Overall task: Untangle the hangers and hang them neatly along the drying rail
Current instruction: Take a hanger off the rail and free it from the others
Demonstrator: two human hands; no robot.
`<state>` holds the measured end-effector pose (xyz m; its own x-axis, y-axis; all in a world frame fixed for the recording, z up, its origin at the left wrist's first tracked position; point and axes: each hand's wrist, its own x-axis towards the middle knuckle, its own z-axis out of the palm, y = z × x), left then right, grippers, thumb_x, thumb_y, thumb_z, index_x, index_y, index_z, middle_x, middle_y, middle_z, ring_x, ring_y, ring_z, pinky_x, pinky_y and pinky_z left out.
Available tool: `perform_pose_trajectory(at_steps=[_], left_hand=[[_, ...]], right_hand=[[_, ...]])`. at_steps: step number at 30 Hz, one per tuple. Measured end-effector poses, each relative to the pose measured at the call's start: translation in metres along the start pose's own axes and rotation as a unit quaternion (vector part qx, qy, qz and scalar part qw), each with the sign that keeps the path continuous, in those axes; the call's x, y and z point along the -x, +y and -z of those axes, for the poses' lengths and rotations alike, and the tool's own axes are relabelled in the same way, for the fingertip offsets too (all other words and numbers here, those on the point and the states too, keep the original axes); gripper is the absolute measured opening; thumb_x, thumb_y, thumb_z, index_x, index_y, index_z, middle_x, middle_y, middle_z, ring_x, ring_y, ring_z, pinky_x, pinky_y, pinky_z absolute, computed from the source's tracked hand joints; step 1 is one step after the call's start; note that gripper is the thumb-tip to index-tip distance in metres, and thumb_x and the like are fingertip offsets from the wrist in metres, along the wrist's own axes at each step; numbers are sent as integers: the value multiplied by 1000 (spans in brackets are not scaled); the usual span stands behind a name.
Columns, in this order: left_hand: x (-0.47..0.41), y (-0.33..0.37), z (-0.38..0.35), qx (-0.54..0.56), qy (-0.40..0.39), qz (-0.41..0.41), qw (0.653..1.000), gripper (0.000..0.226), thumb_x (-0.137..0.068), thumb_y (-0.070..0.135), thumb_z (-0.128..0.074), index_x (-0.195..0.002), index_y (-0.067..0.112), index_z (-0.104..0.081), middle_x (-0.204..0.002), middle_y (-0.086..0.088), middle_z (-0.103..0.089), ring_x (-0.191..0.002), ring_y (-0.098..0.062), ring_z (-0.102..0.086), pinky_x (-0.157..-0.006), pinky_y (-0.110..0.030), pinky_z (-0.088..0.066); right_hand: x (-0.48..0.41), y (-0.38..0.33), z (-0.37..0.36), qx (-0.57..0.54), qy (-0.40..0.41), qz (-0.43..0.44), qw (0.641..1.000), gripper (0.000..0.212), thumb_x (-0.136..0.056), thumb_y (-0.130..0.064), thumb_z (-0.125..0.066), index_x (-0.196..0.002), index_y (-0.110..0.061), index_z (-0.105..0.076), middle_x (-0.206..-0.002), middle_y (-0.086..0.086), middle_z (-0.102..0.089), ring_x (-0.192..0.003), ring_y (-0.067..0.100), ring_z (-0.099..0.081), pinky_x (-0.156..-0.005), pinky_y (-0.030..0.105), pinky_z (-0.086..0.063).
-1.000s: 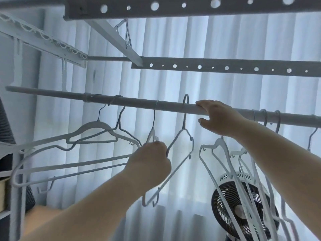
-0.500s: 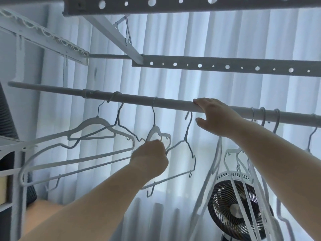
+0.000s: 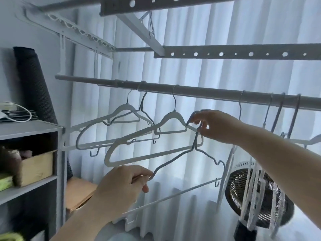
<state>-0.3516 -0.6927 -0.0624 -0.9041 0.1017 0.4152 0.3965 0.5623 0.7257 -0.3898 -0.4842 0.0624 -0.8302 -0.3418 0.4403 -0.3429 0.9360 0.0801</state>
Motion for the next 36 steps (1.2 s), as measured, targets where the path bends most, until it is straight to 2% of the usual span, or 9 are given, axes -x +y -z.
perform_pose_trajectory(at_steps=[3, 5, 8, 12, 18, 21, 25, 29, 36], left_hand=[[21, -8, 14, 57, 1, 8, 998, 34, -88, 10, -55, -71, 39, -61, -63, 20, -70, -36, -4, -47, -47, -11, -44], [37, -12, 24, 72, -9, 12, 997, 33, -87, 8, -56, -71, 35, -63, -64, 17, -71, -36, -2, -48, -48, -11, -45], [62, -17, 40, 67, -38, 9, 997, 32, -87, 8, -57, -72, 35, -65, -68, 17, -72, -41, 0, -52, -49, -10, -46], [97, -29, 66, 73, -46, 20, 996, 29, -85, 4, -58, -73, 28, -67, -65, 12, -73, -41, -1, -52, -44, -9, -42], [135, -46, 95, 43, -59, 37, 997, 22, -82, 11, -65, -65, 25, -65, -55, 6, -69, -53, 0, -61, -54, -8, -46], [144, -47, 97, 5, -32, 55, 998, 17, -79, 31, -66, -64, 24, -62, -72, 7, -68, -80, -8, -63, -61, -15, -41], [159, -40, 88, -30, 13, 28, 999, 8, -84, 37, -58, -88, 30, -56, -108, 4, -60, -108, -17, -54, -88, -29, -43], [167, -20, 84, -27, 60, -30, 997, 20, -86, 31, -57, -104, 22, -59, -106, 12, -49, -106, -9, -46, -90, -23, -32], [173, 21, 67, 75, -46, -62, 994, 9, -86, 40, -52, -94, 35, -52, -97, 21, -54, -103, -2, -48, -81, -16, -36]], right_hand=[[10, -21, 7, -14, 99, -2, 995, 22, -88, -19, -55, -109, -12, -55, -120, 2, -49, -100, 23, -58, -84, 35, -48], [16, -35, 13, -33, 115, -20, 993, 33, -87, -22, -58, -117, -13, -50, -127, 3, -45, -98, 22, -57, -83, 34, -47], [22, -54, 15, -72, 33, -37, 996, 29, -88, -16, -56, -116, -13, -60, -118, 2, -61, -77, 11, -54, -72, 25, -44], [41, -79, 21, -214, -110, -51, 969, 22, -84, -6, -56, -71, -20, -67, -49, -10, -65, -41, -1, -54, -40, 10, -41], [88, -103, 35, -376, -210, -66, 900, 12, -86, -5, -57, -79, -8, -67, -47, -2, -61, -48, 5, -61, -56, 18, -57], [110, -119, 38, -392, -204, -66, 895, 13, -87, -6, -57, -79, -9, -67, -47, -1, -62, -50, 6, -64, -52, 18, -55], [132, -134, 48, -408, -169, -77, 894, 16, -90, -4, -53, -86, -13, -66, -45, 0, -64, -47, 7, -66, -39, 17, -49], [140, -141, 59, -430, -107, -112, 890, 21, -92, -1, -49, -87, -15, -64, -41, 0, -63, -41, 6, -65, -33, 16, -47], [136, -155, 69, -500, -23, -175, 848, 23, -93, 1, -43, -80, -7, -60, -44, 1, -62, -39, 9, -64, -39, 20, -52]])
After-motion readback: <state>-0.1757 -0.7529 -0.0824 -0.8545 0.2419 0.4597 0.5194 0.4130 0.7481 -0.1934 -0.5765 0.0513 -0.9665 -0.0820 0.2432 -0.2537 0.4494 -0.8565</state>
